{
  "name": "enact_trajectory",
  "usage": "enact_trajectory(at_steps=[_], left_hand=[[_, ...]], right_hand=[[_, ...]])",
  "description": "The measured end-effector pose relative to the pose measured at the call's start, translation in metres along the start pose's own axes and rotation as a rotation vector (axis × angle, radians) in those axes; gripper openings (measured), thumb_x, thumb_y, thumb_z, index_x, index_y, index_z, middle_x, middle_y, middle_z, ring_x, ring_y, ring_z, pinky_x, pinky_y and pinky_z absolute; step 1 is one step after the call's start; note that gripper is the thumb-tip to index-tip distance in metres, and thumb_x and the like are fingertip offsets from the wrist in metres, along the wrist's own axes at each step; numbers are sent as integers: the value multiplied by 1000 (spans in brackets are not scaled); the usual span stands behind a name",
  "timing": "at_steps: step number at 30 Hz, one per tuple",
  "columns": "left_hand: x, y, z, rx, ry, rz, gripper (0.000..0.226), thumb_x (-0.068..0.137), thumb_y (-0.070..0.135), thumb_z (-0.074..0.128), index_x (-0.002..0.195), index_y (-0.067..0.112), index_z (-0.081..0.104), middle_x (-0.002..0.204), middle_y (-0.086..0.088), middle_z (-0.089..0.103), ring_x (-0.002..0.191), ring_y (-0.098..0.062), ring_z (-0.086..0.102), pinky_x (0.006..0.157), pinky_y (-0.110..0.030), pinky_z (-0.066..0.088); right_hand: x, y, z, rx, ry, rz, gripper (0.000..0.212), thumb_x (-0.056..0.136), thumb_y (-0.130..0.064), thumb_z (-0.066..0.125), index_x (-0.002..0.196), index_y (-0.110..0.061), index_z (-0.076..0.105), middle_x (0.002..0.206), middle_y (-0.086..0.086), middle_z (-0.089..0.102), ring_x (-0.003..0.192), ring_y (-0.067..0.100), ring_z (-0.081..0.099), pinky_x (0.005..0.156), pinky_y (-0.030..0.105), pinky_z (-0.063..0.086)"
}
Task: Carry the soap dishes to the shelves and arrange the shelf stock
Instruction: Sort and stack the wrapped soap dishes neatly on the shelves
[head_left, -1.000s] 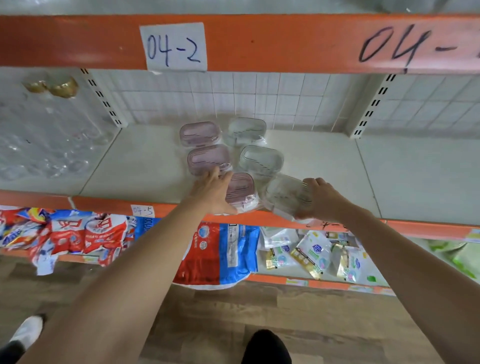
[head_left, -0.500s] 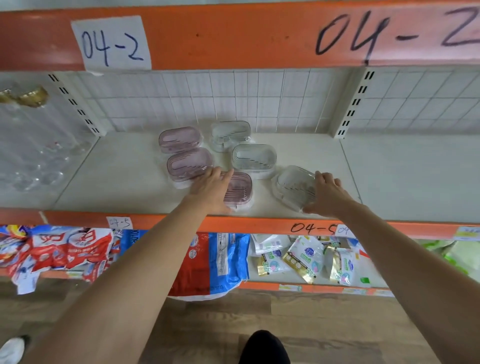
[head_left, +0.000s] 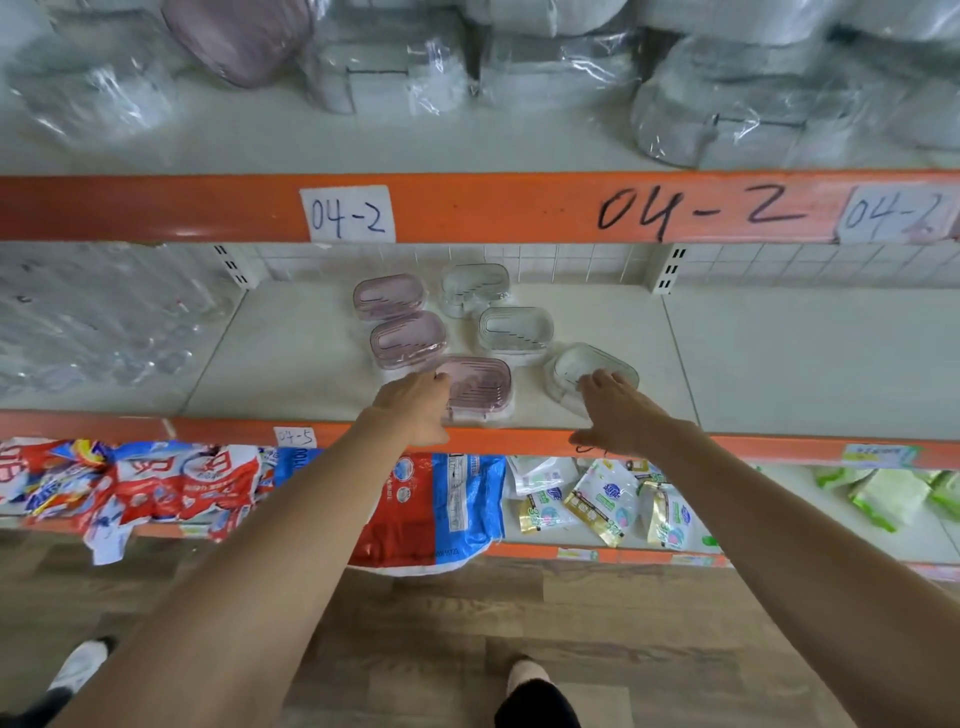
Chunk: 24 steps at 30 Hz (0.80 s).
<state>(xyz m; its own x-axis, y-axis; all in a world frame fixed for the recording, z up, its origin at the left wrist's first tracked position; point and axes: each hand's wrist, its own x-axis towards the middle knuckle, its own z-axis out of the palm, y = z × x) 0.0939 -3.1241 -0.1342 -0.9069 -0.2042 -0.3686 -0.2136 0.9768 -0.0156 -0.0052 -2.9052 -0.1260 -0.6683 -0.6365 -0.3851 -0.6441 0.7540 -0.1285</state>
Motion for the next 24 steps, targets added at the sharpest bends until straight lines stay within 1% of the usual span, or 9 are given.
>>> enact_trajectory(at_steps=[2, 3, 5, 7, 9, 12, 14, 20, 24], left_hand=[[-19, -2, -9, -7, -11, 7, 61, 81, 24, 71, 134, 6, 45, 137, -8, 47, 104, -23, 59, 78, -33, 52], [-30, -4, -14, -10, -14, 12, 56, 82, 24, 70, 130, 5, 49, 136, -8, 48, 101, -23, 60, 75, -31, 51], [-52, -9, -26, -15, -26, 8, 46, 83, 25, 69, 121, 5, 53, 123, -7, 53, 99, -23, 59, 73, -31, 48], [-75, -14, -40, -31, -37, 6, 44, 84, 27, 68, 118, 5, 52, 113, -8, 55, 100, -24, 57, 75, -32, 46], [-98, -21, -52, -70, -50, 24, 49, 83, 31, 70, 119, 5, 51, 116, -10, 53, 104, -25, 56, 79, -33, 46], [-134, -34, -70, -107, -63, 39, 60, 81, 37, 72, 128, 7, 48, 127, -10, 49, 115, -26, 52, 96, -38, 45], [-157, -40, -86, -102, -53, 37, 63, 82, 39, 70, 130, 7, 47, 129, -9, 48, 118, -26, 50, 99, -40, 43], [-216, -54, -149, -152, 103, 19, 42, 87, 30, 62, 121, 5, 55, 124, -11, 55, 112, -27, 54, 96, -39, 46], [-244, -65, -188, -153, 243, -9, 45, 89, 35, 62, 118, 1, 57, 123, -14, 58, 111, -29, 55, 93, -39, 46]], right_hand=[[-15, -13, -8, -18, -21, -30, 69, 88, -42, 62, 136, -1, 34, 137, 15, 39, 129, 29, 36, 105, 36, 32], [-24, -21, -14, -27, -28, -41, 68, 88, -43, 61, 136, -2, 34, 137, 14, 40, 129, 29, 36, 104, 35, 33], [-41, -35, -24, -38, -32, -59, 68, 87, -44, 62, 136, -3, 36, 137, 13, 41, 130, 28, 36, 105, 35, 33], [-59, -49, -36, -47, -24, -77, 69, 86, -45, 63, 136, -5, 38, 136, 12, 43, 129, 27, 38, 105, 35, 33], [-79, -64, -49, -45, -7, -99, 67, 86, -45, 63, 135, -6, 39, 134, 10, 45, 126, 26, 40, 104, 34, 35], [-108, -85, -68, -10, 13, -119, 64, 88, -42, 63, 136, -7, 38, 131, 9, 45, 121, 23, 42, 98, 31, 37], [-126, -99, -83, -20, 37, -134, 64, 88, -43, 62, 135, -8, 39, 130, 7, 46, 120, 22, 42, 97, 31, 37], [-170, -129, -133, 26, 135, -158, 60, 87, -40, 65, 133, -8, 43, 130, 8, 49, 118, 23, 48, 96, 31, 38], [-191, -142, -165, 74, 218, -171, 59, 86, -36, 66, 132, -6, 45, 128, 10, 52, 114, 24, 52, 97, 32, 42]])
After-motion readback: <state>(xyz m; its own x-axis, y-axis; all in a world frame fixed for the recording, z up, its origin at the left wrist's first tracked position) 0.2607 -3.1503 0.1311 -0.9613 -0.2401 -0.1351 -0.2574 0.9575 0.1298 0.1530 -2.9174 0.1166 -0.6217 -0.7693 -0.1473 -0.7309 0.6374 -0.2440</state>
